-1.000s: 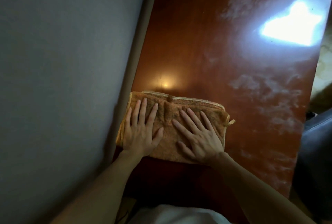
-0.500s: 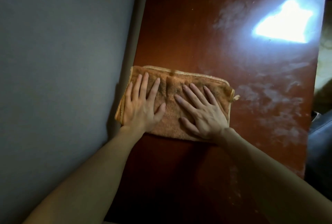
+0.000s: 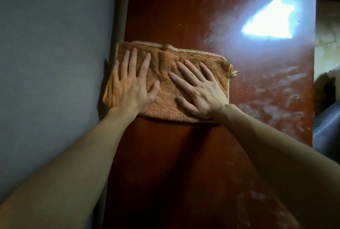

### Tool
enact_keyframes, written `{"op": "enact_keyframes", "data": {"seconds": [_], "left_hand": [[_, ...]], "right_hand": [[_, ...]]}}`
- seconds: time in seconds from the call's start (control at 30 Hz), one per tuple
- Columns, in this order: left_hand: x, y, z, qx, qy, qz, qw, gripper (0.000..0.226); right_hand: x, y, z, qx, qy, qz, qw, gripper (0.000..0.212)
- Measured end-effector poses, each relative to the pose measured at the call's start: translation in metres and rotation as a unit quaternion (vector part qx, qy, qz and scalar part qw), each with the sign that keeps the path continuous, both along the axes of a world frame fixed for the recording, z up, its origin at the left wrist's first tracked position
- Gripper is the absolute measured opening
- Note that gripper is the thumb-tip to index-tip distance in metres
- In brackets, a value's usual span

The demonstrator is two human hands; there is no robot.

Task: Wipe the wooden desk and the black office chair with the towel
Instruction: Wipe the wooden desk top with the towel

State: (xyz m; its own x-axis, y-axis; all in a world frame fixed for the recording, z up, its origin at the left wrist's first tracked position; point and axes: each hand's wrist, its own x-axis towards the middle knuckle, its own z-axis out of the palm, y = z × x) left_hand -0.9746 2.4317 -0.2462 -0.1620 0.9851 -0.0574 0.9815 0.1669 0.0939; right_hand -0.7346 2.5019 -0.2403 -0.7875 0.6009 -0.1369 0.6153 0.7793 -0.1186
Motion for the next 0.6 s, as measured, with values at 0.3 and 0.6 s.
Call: {"op": "enact_keyframes", "data": {"seconds": [0.3,0.6], "left_hand": [[-0.008,0.039,-0.003,0.012,0.008,0.015,1.0,0.079],[-0.008,0.042,0.001,-0.004,0.026,0.01,1.0,0.079]], "right_hand": [[-0.013,0.037,-0.003,0.008,0.026,-0.009,1.0,0.071],[-0.014,0.038,-0.004,0.021,0.011,-0.014,1.0,0.07]]}}
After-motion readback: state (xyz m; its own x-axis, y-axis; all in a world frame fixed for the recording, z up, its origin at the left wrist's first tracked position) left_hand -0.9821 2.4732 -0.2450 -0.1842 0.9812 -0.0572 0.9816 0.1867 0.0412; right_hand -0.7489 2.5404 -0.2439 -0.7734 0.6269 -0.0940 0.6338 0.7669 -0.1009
